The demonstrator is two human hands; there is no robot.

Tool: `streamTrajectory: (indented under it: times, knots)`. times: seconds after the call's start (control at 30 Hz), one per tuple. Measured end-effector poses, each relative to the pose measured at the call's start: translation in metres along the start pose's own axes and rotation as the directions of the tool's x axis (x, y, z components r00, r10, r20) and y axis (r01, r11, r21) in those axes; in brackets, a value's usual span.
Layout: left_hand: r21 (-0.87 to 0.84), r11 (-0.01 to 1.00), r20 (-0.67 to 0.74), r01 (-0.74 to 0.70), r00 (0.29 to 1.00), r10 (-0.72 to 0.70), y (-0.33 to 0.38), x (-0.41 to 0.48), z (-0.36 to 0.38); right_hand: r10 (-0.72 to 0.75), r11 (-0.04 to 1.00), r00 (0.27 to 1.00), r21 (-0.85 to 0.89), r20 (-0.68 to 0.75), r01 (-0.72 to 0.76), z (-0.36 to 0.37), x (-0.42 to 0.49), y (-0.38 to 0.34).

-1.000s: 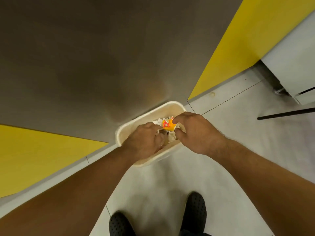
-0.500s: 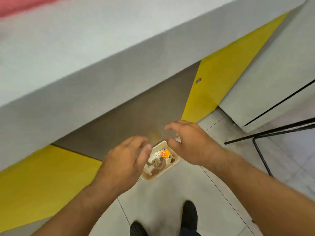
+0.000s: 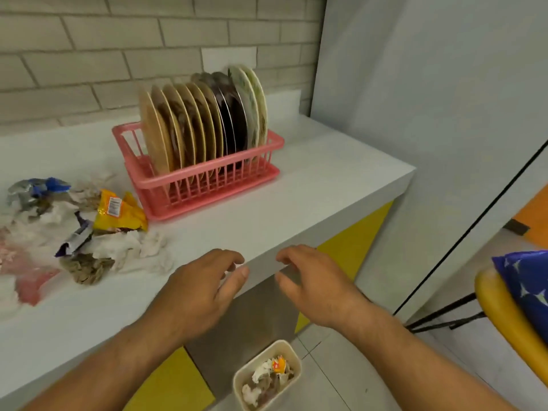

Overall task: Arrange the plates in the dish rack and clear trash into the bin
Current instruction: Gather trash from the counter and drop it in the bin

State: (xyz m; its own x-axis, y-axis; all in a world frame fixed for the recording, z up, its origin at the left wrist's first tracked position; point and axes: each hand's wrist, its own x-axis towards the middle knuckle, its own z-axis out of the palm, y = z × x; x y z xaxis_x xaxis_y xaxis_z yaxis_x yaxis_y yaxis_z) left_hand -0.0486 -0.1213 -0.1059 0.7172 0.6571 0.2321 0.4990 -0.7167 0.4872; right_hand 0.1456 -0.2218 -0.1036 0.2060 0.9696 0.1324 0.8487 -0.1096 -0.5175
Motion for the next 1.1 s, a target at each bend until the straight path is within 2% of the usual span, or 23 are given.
streamTrajectory:
  times: [0.23,0.4,0.57,0.73,0.9,1.1]
  knots:
    - [0.025,1.000,-0.036,0.007,0.999,-0.006,-0.007,0.009,-0.028,-0.009,1.000,1.000,-0.007,-0.027,0.009,-0.001,0.024,-0.030]
    - [0.019,0.995,-0.095,0.098,0.991,-0.096,-0.028,-0.004,-0.027,-0.034,0.999,0.997,-0.020,0.064,0.035,0.022,0.049,-0.035]
    - [0.051,0.986,-0.174,0.158,0.974,-0.147,-0.057,-0.007,-0.057,-0.079,0.997,0.987,-0.011,0.141,0.082,0.046,0.066,-0.055]
    - [0.047,0.983,-0.198,0.175,0.967,-0.163,-0.095,-0.005,-0.085,-0.084,0.996,0.984,-0.023,0.159,0.089,0.069,0.085,-0.085]
    - [0.042,0.989,-0.160,0.139,0.978,-0.131,-0.131,-0.007,-0.101,-0.020,0.998,0.985,-0.059,0.169,0.031,0.099,0.099,-0.117]
    - [-0.033,0.997,-0.150,0.075,0.986,-0.079,-0.159,-0.008,-0.120,0.128,0.979,0.979,-0.179,0.157,-0.099,0.133,0.114,-0.149]
